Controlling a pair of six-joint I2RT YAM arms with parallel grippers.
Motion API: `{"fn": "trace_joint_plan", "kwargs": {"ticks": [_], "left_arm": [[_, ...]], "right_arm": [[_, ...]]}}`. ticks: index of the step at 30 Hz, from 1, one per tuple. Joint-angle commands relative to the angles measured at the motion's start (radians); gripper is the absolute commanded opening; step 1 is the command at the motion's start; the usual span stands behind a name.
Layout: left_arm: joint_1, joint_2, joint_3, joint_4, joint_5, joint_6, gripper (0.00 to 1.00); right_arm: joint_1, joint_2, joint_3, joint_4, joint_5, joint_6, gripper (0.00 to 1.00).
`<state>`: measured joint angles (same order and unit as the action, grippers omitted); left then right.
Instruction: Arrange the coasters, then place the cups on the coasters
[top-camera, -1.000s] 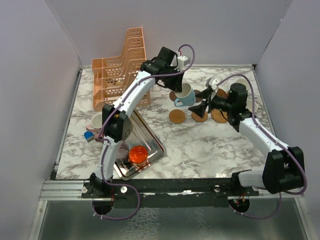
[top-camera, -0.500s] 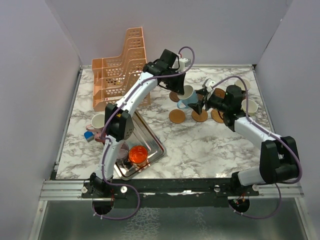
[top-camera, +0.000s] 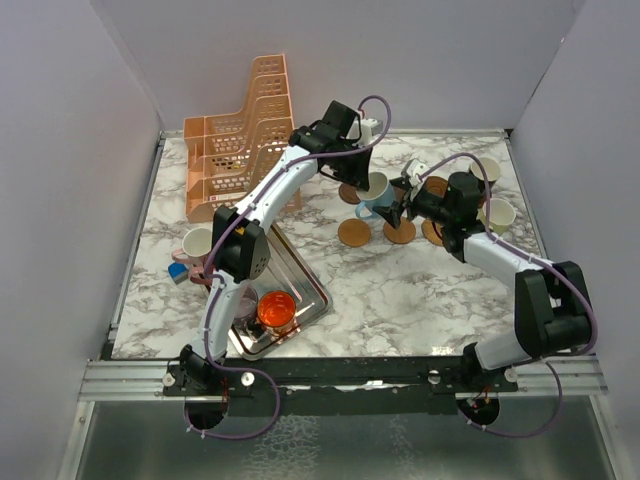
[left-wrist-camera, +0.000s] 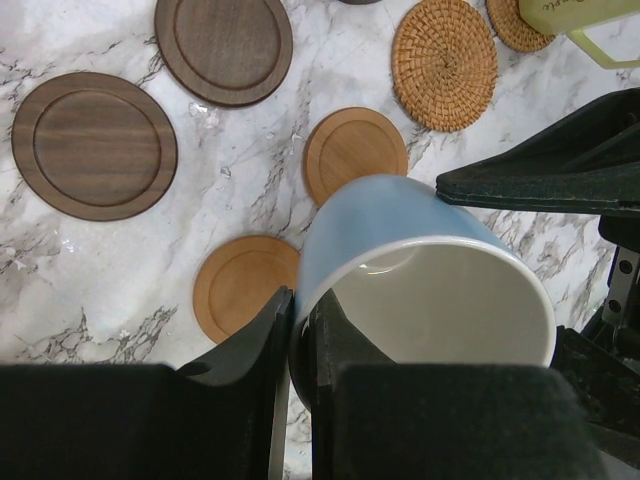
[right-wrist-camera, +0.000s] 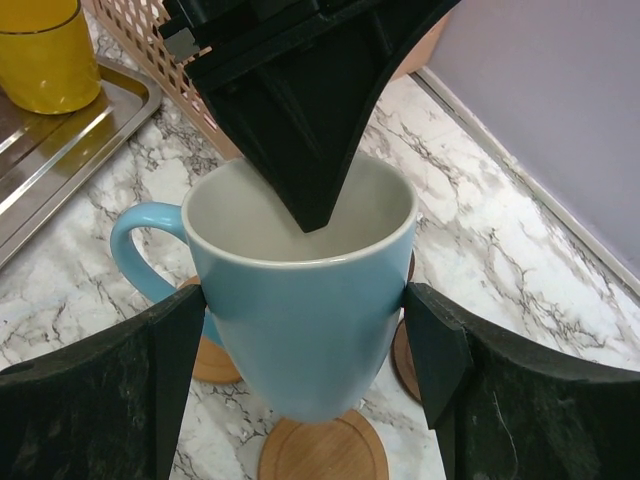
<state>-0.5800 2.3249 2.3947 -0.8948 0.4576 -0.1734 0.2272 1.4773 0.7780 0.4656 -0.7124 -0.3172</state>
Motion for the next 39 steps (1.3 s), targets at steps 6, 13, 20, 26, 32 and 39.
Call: {"fn": "trace_joint_plan", "kwargs": {"ticks": [6, 13, 20, 26, 32, 39], "left_arm": [[-0.063, -0.039, 0.034, 0.079, 0.147, -0.037, 0.0], [-0.063, -0.059, 0.016, 0.087, 0.129, -0.027, 0.0], [-0.063, -0.077, 0.003, 0.094, 0.154, -0.028, 0.0], [-0.063, -0.082, -0.006, 0.098, 0.162, -0.025, 0.0], [-0.063, -0.085, -0.011, 0.099, 0.131, -0.02, 0.0], [-0.052, -0.094, -0.025, 0.099, 0.039, -0.006, 0.0]], "right_arm": [[0.024, 0.046, -0.012, 0.027, -0.092, 0.005, 0.85], [0.024, 0.007, 0.004, -0.027, -0.053, -0.013, 0.85], [0.024, 0.044, 0.017, -0.025, -0.062, 0.013, 0.88], [0.024, 0.073, 0.041, -0.033, -0.068, 0.041, 0.99], [0.024, 0.054, 0.014, -0.005, -0.026, 0.031, 0.94], [0.023, 0.004, 0.027, -0.07, 0.057, -0.006, 1.0]]}}
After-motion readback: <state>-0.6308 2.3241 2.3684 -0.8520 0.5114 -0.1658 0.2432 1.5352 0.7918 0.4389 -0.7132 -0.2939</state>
